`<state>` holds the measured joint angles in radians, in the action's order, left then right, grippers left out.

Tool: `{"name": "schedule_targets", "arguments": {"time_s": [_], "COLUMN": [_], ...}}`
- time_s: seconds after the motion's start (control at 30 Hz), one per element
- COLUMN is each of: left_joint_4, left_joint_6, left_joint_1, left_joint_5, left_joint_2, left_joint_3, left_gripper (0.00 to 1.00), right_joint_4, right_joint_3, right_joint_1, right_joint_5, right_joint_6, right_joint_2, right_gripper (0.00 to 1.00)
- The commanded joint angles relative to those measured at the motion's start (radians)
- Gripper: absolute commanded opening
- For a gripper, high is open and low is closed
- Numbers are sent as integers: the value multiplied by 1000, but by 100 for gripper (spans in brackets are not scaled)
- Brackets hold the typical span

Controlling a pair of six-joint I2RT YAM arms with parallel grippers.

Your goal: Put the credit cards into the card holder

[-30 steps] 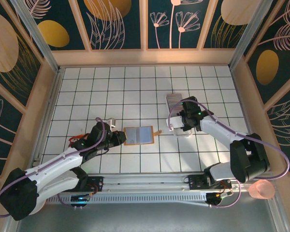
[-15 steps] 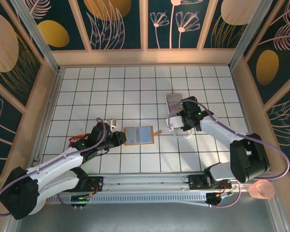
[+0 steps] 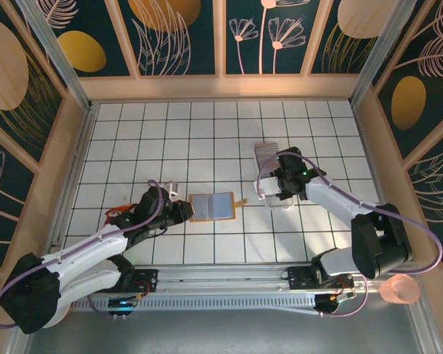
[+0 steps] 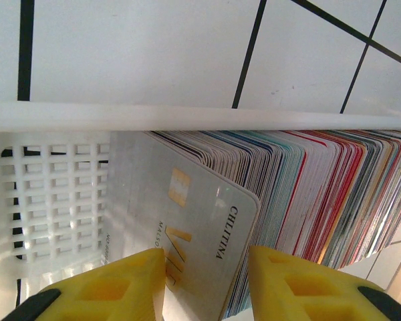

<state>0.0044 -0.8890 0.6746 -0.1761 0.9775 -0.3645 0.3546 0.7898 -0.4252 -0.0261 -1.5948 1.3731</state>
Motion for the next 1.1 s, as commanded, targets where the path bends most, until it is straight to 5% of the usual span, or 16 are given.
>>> {"name": "schedule_targets", "arguments": {"time_s": [0.0,0.6,0.83,1.07], "left_joint_4": [29,38,42,39], "left_joint_6": [-6,-3,-2,1], "left_joint_1": [4,5,5,5], "left_joint_5": [-12,-17,-19,-18], "left_joint_2": [9,21,27,21], "left_joint_3": [11,14,13,16], "left_gripper": [15,11,11,10], "right_joint_4": [-27,-12,-18,-35], "right_joint_3": [19,24,8,-2], "right_joint_1": [-1,-7,-9,-8], "right_joint_5": [-18,-14,-21,-29], "right_joint_6": [-2,1,-6,-10], "right_joint_2": [-12,10,7,32], "right_gripper": [43,47,64,64]}}
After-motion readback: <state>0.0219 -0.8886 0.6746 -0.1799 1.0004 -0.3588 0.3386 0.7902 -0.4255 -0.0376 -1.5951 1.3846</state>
